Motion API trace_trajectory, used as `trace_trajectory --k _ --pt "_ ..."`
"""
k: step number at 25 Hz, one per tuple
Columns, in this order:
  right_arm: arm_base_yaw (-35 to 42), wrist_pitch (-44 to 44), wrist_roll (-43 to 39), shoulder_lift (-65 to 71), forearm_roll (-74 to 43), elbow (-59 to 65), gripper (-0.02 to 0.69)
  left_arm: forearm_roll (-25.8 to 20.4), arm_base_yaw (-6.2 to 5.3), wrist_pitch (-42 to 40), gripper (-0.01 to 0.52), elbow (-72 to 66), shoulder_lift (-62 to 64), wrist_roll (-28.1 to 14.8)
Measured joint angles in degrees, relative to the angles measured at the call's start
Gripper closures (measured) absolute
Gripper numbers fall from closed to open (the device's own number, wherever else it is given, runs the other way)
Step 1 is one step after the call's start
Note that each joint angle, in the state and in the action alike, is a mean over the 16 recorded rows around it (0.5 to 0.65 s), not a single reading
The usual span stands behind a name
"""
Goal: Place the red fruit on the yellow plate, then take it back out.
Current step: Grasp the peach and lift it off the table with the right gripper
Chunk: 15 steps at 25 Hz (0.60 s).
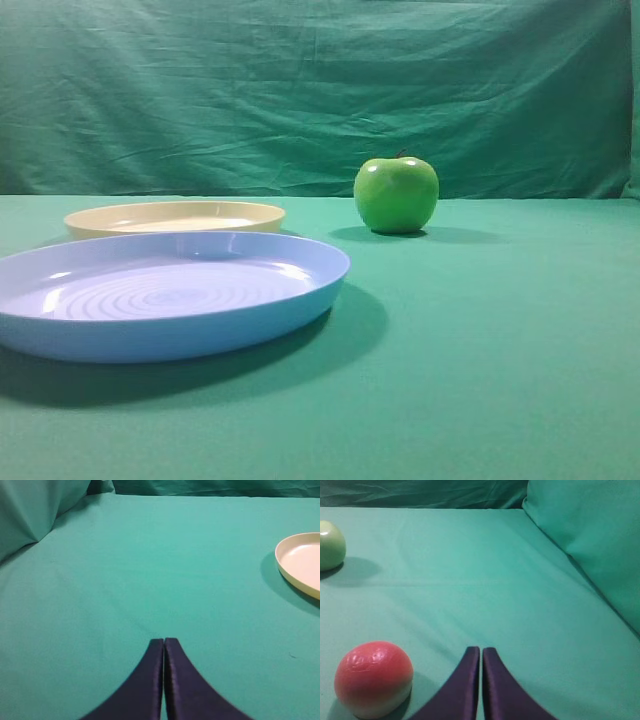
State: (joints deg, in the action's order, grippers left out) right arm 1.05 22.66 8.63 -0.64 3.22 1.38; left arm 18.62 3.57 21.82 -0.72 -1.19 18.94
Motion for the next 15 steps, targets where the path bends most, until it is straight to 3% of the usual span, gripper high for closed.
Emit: trace_trajectory --k 15 --pt "0.0 0.0 0.0 0.0 0.0 0.0 0.665 0.0 0.00 0.0 0.514 0.0 0.0 0.0"
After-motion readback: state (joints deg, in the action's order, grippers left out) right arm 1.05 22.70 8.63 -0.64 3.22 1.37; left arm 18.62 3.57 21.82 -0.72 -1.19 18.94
